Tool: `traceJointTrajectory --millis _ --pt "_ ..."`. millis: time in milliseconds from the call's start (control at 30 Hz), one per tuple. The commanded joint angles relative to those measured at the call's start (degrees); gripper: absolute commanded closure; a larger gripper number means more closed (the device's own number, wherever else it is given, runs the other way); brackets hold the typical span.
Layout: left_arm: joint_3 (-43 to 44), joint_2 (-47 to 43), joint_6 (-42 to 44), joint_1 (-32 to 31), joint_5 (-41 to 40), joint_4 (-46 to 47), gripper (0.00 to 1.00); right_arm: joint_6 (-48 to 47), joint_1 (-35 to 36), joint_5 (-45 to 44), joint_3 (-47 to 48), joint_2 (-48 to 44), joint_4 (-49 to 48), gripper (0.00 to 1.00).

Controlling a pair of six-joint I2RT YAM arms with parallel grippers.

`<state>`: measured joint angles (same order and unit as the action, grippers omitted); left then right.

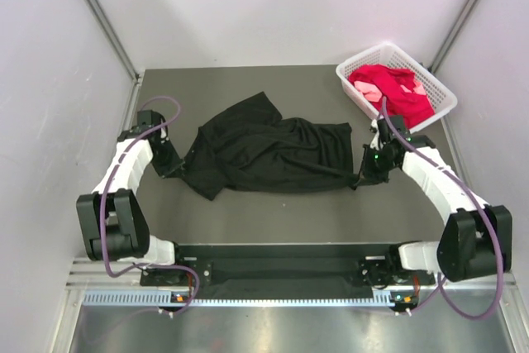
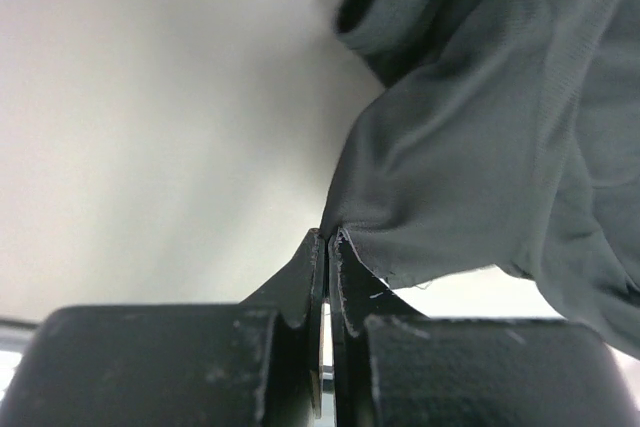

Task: Fold and stack the t-shirts
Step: Flatten the tshirt out

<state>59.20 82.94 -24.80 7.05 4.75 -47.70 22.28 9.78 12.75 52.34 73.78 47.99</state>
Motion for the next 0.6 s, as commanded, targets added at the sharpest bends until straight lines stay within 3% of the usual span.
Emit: traceJointTrajectory --millis 0,100,233,333,500,567 --pt "1.80 -2.69 0.63 -0.02 -6.66 -3.62 1.00 -4.27 -1.78 9.12 1.72 2.86 5.09 1.00" --pt "1.89 -3.57 1.07 -0.02 -8.88 -4.50 1.00 -1.73 -4.32 13.70 -3.63 -0.46 3.00 0.97" --pt "1.45 -4.27 1.42 -0.02 -10.11 -4.42 1.00 0.65 -9.24 15.37 -10.84 -2.41 0.53 0.85" --pt "1.62 -3.92 1.50 -0.02 -9.94 -4.77 1.00 0.83 -12.68 13.19 -10.85 -2.32 0.61 0.88" --pt "1.88 -3.22 1.68 0.07 -8.71 -4.42 1.00 -2.33 -12.33 10.01 -7.96 -0.31 2.55 0.95" --pt "1.80 -3.13 1.68 -0.02 -7.66 -4.07 1.00 -2.86 -7.18 9.75 -6.72 -0.91 2.64 0.88"
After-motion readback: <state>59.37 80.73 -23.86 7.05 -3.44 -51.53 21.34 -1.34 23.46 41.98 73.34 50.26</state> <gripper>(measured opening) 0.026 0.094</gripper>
